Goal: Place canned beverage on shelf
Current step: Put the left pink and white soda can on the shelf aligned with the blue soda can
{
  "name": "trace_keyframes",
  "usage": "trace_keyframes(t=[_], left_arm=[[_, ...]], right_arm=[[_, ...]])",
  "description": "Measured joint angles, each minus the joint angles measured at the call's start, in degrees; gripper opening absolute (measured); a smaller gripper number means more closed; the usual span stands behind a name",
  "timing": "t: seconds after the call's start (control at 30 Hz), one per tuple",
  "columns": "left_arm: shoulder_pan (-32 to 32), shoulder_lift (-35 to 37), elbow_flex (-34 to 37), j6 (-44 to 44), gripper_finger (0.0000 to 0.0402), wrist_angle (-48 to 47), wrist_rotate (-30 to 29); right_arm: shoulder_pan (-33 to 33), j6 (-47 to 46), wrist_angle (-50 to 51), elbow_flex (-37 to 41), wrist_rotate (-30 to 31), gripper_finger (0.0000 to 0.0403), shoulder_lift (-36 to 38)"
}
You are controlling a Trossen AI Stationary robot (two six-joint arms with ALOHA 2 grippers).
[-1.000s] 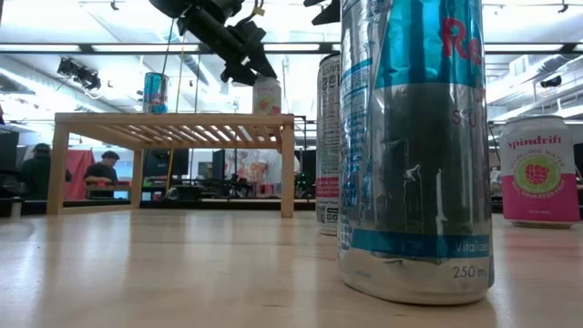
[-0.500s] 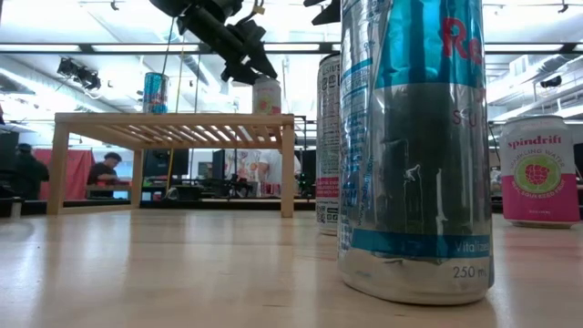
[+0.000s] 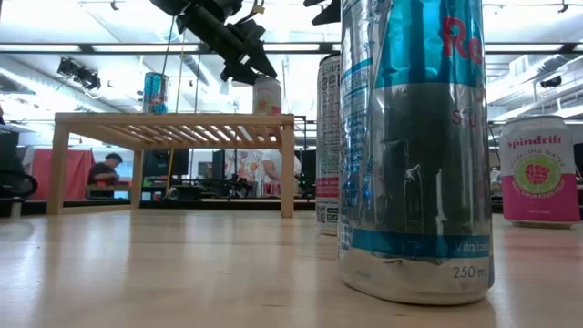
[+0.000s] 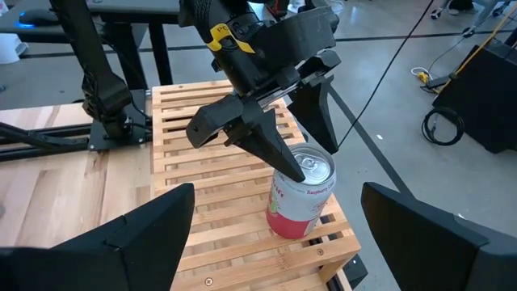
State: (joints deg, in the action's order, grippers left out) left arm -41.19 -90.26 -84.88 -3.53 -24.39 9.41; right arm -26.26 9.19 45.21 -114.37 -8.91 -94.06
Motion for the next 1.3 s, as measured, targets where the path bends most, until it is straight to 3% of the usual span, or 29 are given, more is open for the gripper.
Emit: trace_keyframes(t=[0.53, 0.9, 1.13, 1.3], left_arm=[[-0.14, 0.14, 0.12, -0.24, 0.0282, 1.69, -0.25], [-0.04, 5.98, 0.13, -4.68, 0.0282, -0.92, 0.13], [0.25, 6.25, 0.14, -6.54, 0.0315, -5.38, 2.84], [0.81, 6.27, 0.15, -7.34, 0.0328, -2.91, 2.87]], right_arm=[[0.0, 0.0, 0.0, 0.02, -0.02, 0.0366, 0.0], [0.0, 0.0, -0.02, 0.02, 0.0, 0.0366, -0.02], [0.02, -0.02, -0.02, 0.02, 0.06, 0.0366, -0.02], [0.01, -0.65, -0.01, 0.02, 0.09, 0.0366, -0.02]])
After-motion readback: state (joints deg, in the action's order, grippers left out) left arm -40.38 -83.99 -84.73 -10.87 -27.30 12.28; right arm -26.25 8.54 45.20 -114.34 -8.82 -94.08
